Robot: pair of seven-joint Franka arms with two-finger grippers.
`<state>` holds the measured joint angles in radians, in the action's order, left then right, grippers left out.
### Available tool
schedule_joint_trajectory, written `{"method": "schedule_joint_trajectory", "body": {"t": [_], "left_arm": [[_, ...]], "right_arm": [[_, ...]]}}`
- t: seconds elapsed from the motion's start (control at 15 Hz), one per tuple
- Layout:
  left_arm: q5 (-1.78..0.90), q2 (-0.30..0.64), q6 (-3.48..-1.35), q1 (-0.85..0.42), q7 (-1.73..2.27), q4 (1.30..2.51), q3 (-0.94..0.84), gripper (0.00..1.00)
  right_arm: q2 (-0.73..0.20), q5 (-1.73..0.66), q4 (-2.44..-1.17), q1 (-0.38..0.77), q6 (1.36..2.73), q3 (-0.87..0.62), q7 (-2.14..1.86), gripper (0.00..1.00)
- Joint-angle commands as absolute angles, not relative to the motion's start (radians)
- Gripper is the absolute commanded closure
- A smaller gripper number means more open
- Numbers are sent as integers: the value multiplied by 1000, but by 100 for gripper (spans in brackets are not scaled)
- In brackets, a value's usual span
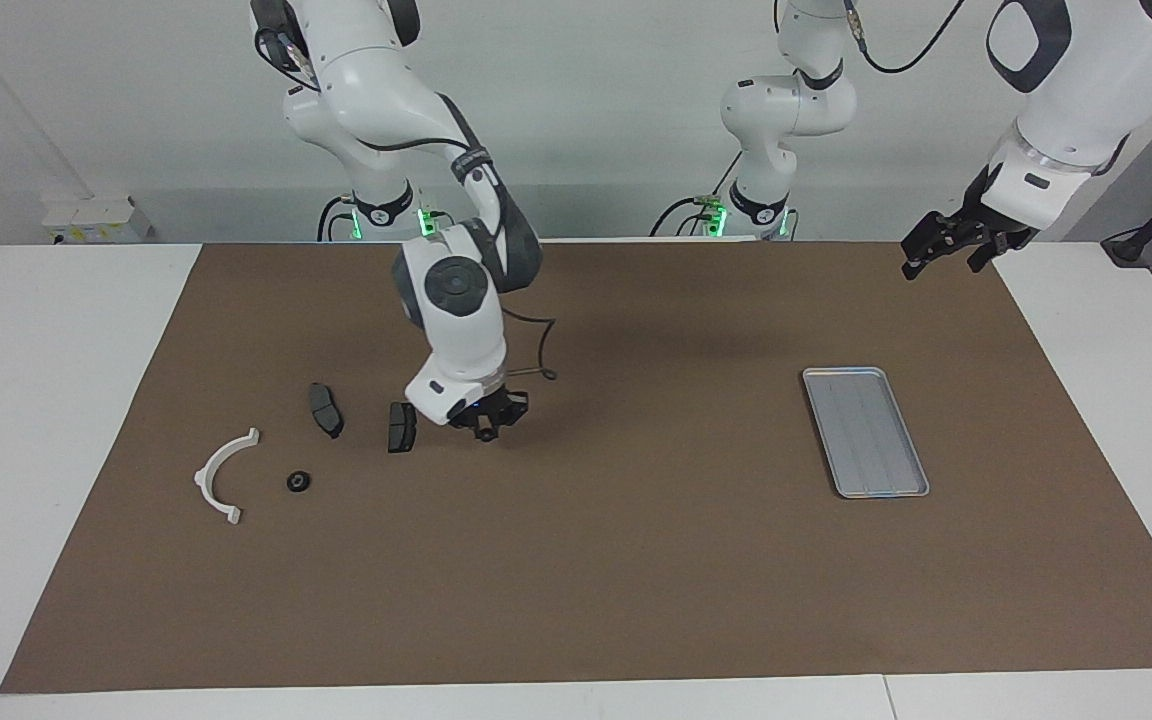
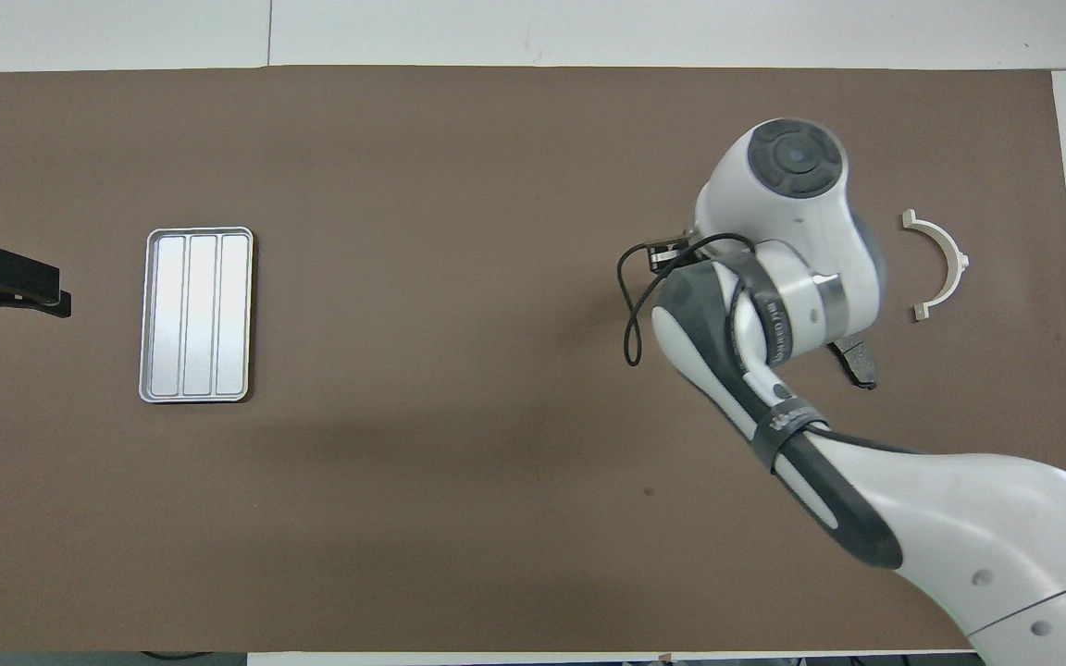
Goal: Place bearing gear from tray to pile
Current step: 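Carry the gear with the right gripper beside the first gear and lower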
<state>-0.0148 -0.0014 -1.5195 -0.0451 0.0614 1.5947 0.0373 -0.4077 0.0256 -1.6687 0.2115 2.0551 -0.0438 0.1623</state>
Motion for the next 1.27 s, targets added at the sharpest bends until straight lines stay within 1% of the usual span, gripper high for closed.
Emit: {"method": "schedule_joint_trajectory", "body": {"t": [0.0, 0.27, 0.4, 0.8, 1.07, 1.2], "left_arm": [[6, -11, -1574, -29, 48, 1637, 18, 0], [2, 2, -1571, -32, 49, 1632, 18, 0], [2, -3, -1565, -37, 51, 1635, 17, 0], [2, -3, -1563, -41, 54, 1637, 17, 0], [0, -5, -1559, -44, 51, 1638, 17, 0], [0, -5, -1552, -44, 51, 1638, 17, 0]], "right_arm": [[-413, 18, -1643, 109, 2037, -61, -19, 100], [-420, 18, -1675, 26, 2086, -60, -172, 100], [-429, 20, -1716, -4, 2164, -60, -216, 100], [-445, 20, -1733, -8, 2192, -58, -222, 100], [-443, 20, -1799, -8, 2253, -58, -224, 100], [-442, 20, -1815, -8, 2263, -58, -222, 100]]}}
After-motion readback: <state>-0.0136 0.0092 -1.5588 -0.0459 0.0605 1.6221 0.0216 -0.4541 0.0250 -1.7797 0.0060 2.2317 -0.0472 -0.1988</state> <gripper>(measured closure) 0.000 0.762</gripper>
